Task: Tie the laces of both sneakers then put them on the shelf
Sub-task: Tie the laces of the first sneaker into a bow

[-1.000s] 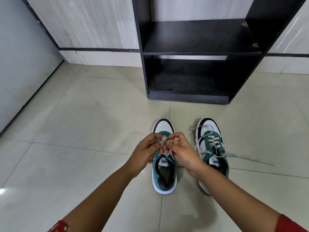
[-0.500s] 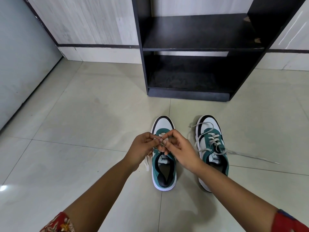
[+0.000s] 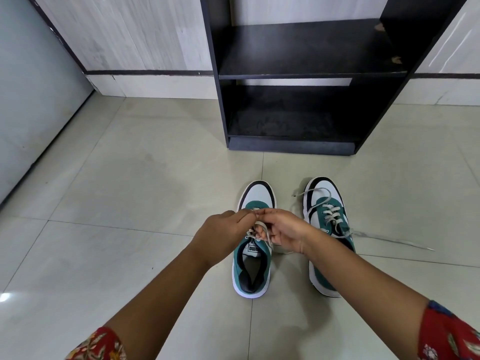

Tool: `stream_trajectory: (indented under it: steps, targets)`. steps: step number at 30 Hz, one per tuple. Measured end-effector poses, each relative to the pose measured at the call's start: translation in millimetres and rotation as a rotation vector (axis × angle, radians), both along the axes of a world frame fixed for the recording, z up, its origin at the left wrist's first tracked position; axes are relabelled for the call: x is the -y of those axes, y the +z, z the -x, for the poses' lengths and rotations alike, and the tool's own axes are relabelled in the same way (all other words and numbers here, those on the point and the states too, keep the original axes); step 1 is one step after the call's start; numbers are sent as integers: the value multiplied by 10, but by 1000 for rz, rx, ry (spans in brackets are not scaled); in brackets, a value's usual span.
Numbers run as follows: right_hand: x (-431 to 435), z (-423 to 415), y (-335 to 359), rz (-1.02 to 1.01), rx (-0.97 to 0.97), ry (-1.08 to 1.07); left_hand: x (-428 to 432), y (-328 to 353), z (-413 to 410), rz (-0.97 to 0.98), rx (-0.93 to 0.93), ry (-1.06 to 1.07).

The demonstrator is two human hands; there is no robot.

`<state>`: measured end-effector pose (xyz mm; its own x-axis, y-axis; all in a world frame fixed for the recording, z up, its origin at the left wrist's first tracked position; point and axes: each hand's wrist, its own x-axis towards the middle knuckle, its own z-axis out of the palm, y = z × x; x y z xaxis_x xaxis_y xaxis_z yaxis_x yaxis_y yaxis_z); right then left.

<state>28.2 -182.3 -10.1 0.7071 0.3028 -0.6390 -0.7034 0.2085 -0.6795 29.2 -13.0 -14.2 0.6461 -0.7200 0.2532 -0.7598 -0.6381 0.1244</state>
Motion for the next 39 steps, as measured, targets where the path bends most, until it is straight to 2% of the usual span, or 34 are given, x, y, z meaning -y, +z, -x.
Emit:
stream_trajectory:
  steps: [2, 4, 7, 9, 12, 14, 19, 22, 25, 29, 33, 36, 39]
  targets:
    - [-27, 30, -3, 11, 5, -6, 52, 84, 5, 78, -256, 133]
    - [-33, 64, -6, 54, 32, 3, 86, 136, -27, 248, -665, 335]
    - [-21, 118, 19, 107, 144, 27, 64, 224, -148, 435, -1138, 540]
    - [-19, 173, 31, 227, 306, 57, 31, 279, -181, 501, -1330, 605]
    - [0, 276, -10, 571, 560, 153, -16, 296, -156, 607, -1488, 703]
    - [19, 339, -40, 758, 660, 199, -26, 268, -121, 655, -1525, 734]
    - [-25, 365, 23, 1005, 835, 275, -11, 240, -84, 772, -1539, 763]
    - [-8, 379, 67, 1051, 861, 330, -24, 270, -92, 718, -1489, 769]
    - [59, 435, 62, 1008, 775, 282, -104, 245, -99, 720, -1424, 796]
    - [178, 493, -19, 802, 537, 97, -225, 155, -53, 829, -1342, 863]
    - [233, 565, -94, 354, 362, -174, -247, 27, 60, 883, -1242, 973]
    - [218, 639, -105, 41, 311, -256, -226, -76, 105, 965, -1287, 999]
    - [188, 673, -121, -57, 235, -316, -173, -120, 93, 1072, -1277, 1036]
